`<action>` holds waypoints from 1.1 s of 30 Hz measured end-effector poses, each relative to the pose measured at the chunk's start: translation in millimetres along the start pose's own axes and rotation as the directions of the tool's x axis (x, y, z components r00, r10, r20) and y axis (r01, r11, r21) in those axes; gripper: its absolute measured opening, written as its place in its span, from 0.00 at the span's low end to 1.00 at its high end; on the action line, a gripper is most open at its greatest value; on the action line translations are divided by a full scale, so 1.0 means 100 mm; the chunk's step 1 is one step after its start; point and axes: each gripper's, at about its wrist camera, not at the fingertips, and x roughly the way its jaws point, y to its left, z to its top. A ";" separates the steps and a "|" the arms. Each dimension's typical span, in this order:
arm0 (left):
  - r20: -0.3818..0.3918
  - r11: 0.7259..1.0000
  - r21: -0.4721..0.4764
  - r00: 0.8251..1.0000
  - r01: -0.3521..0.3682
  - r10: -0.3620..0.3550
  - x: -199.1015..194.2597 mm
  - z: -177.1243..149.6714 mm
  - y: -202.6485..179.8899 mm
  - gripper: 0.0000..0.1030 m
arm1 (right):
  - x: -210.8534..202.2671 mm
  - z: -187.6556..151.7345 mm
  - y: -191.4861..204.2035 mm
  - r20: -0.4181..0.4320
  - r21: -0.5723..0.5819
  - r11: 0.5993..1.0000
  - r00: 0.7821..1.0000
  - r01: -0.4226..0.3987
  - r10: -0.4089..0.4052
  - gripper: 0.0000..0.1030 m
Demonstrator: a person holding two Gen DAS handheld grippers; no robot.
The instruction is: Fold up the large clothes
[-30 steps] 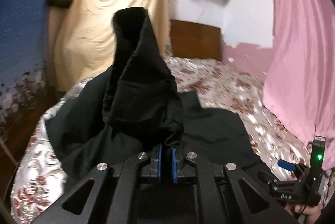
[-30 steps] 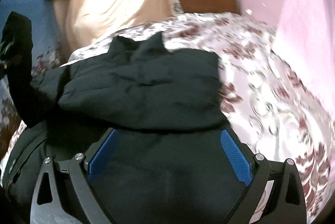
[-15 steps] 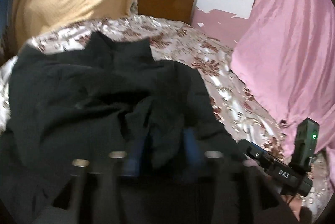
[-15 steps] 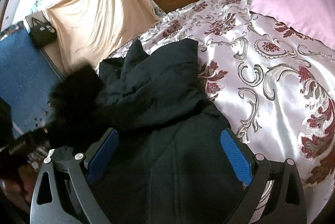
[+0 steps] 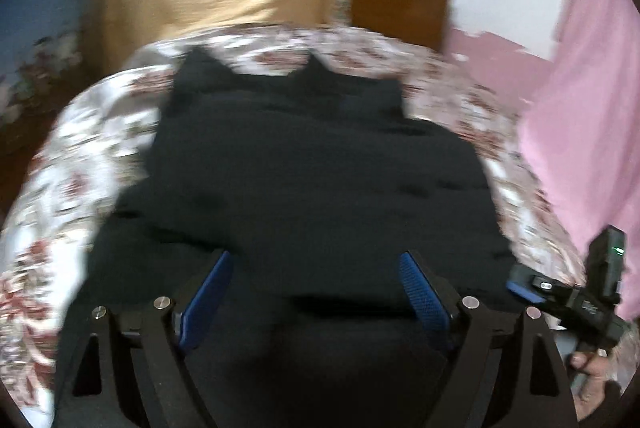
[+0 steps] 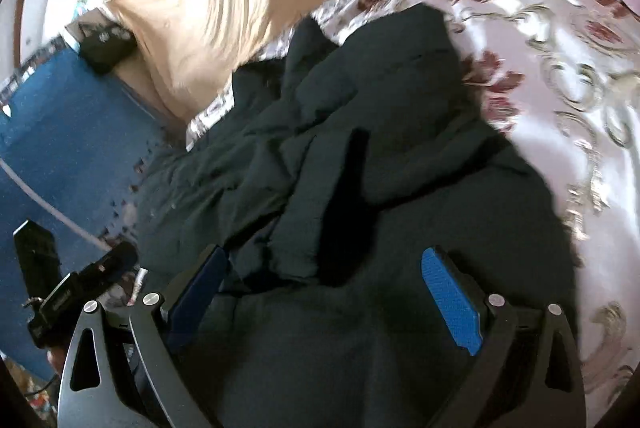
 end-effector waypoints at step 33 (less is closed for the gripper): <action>-0.050 0.958 -0.014 0.957 -0.285 0.284 1.00 0.63 0.85 0.90 | 0.17 0.79 0.66 0.274 -0.339 0.753 0.825 0.564 -0.495 0.19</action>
